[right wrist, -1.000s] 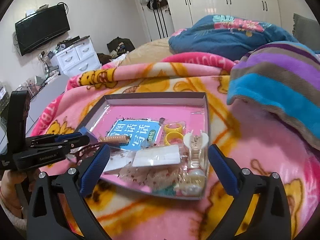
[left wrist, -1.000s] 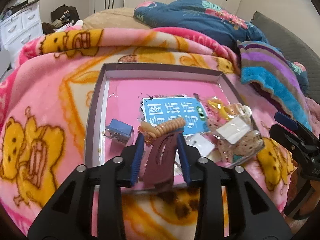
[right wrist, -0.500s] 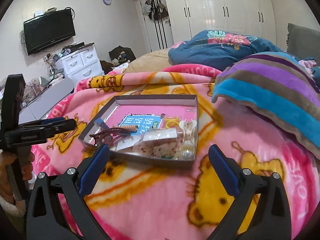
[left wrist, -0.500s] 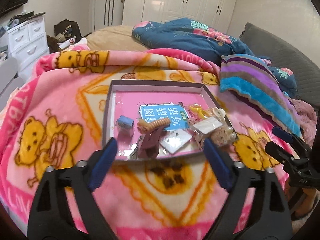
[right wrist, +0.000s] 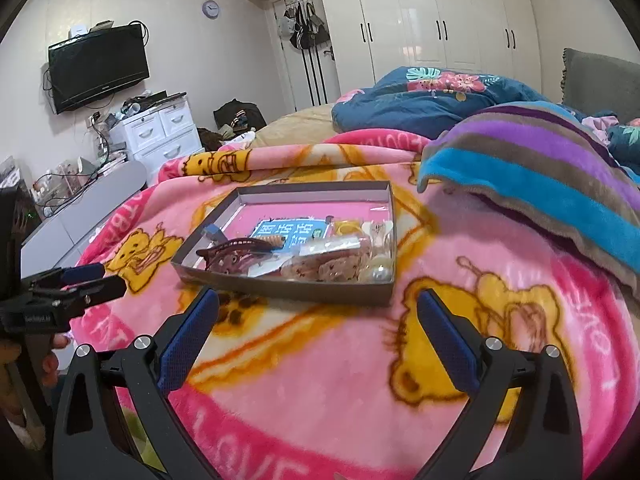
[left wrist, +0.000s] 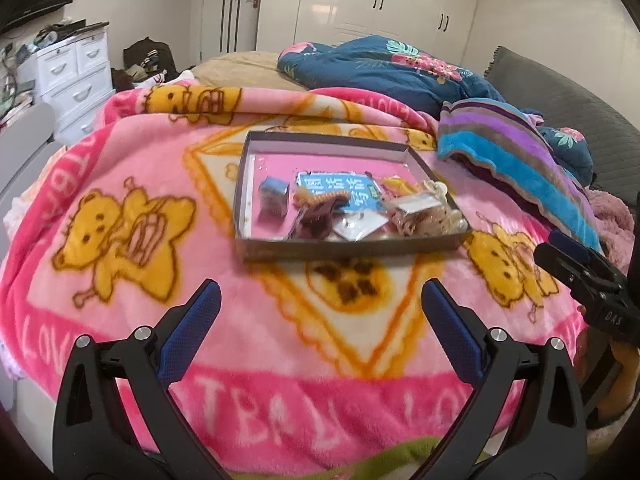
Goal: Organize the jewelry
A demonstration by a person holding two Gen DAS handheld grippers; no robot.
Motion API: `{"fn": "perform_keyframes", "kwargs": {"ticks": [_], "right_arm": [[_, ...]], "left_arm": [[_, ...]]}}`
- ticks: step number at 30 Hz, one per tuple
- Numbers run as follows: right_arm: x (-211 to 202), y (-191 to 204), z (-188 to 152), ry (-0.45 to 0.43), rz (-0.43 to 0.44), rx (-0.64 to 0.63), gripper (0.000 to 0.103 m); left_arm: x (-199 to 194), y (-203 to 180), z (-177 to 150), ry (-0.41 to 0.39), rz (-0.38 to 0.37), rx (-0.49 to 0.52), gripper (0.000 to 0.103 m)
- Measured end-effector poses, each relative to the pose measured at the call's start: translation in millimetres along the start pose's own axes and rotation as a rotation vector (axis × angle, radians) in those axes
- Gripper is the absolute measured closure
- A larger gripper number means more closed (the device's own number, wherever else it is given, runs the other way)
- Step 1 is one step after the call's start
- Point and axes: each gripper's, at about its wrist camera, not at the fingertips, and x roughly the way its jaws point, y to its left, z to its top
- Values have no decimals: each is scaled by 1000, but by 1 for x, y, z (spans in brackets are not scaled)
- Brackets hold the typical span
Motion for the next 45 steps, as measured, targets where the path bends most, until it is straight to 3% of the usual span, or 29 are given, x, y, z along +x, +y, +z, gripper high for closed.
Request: {"fn": "perform_keyframes", "kwargs": {"ticks": [11,45], "right_arm": [[6,18,-20,46,12,-9,4],[6,22,-23,67,27,-15,4]], "left_arm": [[-3,4,-19,10,25,-22,9],[-8,2,-20,19,55,-22,9]]}}
